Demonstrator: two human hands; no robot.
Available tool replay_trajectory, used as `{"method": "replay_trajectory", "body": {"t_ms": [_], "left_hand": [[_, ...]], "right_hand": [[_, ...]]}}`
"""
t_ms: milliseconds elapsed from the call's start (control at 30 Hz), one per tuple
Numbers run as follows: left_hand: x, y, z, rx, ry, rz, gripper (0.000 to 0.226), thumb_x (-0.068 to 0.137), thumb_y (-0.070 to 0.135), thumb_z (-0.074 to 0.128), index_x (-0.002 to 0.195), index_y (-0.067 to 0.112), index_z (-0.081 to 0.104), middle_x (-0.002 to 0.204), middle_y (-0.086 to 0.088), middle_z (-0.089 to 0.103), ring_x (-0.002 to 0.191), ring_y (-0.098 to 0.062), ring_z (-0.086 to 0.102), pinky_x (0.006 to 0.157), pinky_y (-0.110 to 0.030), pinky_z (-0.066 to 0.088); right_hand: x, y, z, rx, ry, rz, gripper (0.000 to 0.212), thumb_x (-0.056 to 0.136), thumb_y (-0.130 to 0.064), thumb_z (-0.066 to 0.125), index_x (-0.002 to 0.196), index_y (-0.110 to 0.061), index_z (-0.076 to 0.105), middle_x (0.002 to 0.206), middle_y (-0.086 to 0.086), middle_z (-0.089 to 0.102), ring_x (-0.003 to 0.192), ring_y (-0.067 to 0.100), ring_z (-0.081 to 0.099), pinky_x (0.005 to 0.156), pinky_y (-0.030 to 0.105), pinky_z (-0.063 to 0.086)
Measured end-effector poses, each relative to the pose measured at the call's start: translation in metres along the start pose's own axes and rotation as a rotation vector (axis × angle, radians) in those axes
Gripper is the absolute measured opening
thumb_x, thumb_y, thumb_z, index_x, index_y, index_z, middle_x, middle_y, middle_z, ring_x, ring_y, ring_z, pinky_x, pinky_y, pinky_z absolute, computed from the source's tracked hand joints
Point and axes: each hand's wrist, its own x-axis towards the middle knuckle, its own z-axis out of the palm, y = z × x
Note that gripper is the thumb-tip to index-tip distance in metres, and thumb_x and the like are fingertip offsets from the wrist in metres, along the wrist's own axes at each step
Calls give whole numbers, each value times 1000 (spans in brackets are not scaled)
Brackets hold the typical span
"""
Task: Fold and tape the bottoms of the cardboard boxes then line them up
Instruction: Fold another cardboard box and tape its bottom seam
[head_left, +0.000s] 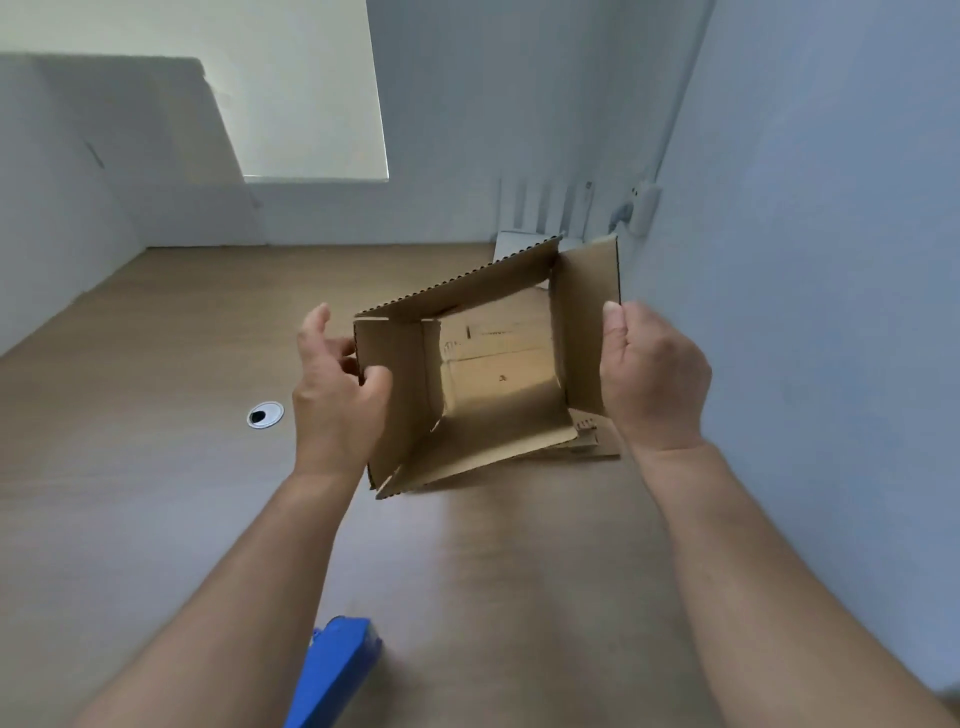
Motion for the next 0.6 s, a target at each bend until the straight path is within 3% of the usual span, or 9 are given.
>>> {"method": "replay_trajectory", "body": {"t_ms": [100, 200, 333, 433, 533, 600], "left_hand": [[-14, 29, -24, 39, 3, -24, 38, 85, 9, 55, 122, 14, 47, 93, 6, 60, 83, -17, 55, 75, -25, 39], [-36, 41, -33, 102, -52, -79, 19, 84, 12, 57, 103, 14, 54, 81, 8, 57, 78, -16, 54, 64, -28, 40], [-80, 38, -24, 208, -208, -163, 16, 85, 16, 59, 100, 16, 54, 84, 8, 55, 85, -18, 55, 64, -28, 39], [-107, 35, -17, 206, -342, -139, 16, 90, 32, 60, 98, 19, 62, 90, 9, 61, 86, -10, 56, 68, -24, 41], [-126, 28, -21, 108, -532, -167, 38, 98, 40, 44, 89, 14, 72, 101, 6, 69, 98, -2, 59, 76, -8, 39], [-137, 24, -31, -6, -552, -261, 58, 98, 46, 32, 85, 10, 74, 107, 9, 69, 106, 10, 53, 83, -3, 31]], "right_hand": [[9, -13, -47, -139, -191, 22, 37, 94, -17, 46, 61, -12, 31, 49, -4, 23, 50, 26, 28, 50, 18, 8], [9, -12, -78, -285, -514, 26, 41, 97, -18, 37, 57, -15, 31, 55, 0, 33, 54, 24, 37, 48, 24, 18], [-19, -14, -90, -301, -807, 42, 34, 95, -17, 39, 61, -18, 36, 63, 0, 40, 58, 18, 41, 53, 26, 27], [-42, -6, -87, -113, -886, 47, 38, 99, -36, 38, 65, -19, 41, 63, -1, 44, 57, 14, 41, 51, 26, 28], [-53, 10, -91, 196, -1121, 170, 52, 97, -54, 34, 59, -21, 47, 64, -4, 51, 61, 14, 48, 60, 29, 38], [-62, 25, -95, 388, -1258, 240, 56, 92, -63, 32, 77, -22, 67, 89, -6, 65, 85, 10, 58, 78, 29, 43]]}}
